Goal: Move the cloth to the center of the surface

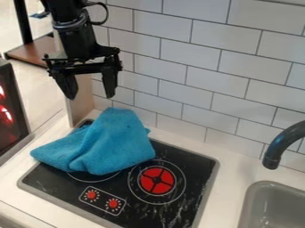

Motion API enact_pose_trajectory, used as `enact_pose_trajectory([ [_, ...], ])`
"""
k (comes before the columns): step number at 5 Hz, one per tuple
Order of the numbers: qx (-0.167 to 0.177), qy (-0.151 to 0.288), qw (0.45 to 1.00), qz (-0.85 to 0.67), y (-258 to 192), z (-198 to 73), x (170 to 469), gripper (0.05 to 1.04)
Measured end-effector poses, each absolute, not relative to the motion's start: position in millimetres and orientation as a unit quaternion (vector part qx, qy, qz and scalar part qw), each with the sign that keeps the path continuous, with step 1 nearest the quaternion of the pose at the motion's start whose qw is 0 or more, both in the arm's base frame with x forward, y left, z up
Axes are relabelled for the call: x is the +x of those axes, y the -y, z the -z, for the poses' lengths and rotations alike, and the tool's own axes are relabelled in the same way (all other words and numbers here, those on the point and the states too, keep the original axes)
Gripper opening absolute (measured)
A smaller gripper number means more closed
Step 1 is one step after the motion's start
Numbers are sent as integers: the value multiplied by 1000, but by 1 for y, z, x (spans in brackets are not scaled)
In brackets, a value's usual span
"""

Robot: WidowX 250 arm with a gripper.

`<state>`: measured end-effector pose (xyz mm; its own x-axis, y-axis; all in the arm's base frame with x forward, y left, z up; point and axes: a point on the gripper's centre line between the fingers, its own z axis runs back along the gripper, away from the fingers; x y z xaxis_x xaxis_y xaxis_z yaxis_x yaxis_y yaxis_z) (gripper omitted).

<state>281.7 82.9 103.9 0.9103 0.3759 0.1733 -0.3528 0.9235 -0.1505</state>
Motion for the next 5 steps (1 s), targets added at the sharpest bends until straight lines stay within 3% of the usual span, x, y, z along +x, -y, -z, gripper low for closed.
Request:
enact_pose_trajectory([
  [1,-59,89,976,-188,-82,-98,280,999],
  [2,-38,68,979,-187,-89,-81,288,999],
  [4,-9,71,969,-238,-113,-61,322,999],
  [5,-21,70,967,-246,-118,-41,341,999],
])
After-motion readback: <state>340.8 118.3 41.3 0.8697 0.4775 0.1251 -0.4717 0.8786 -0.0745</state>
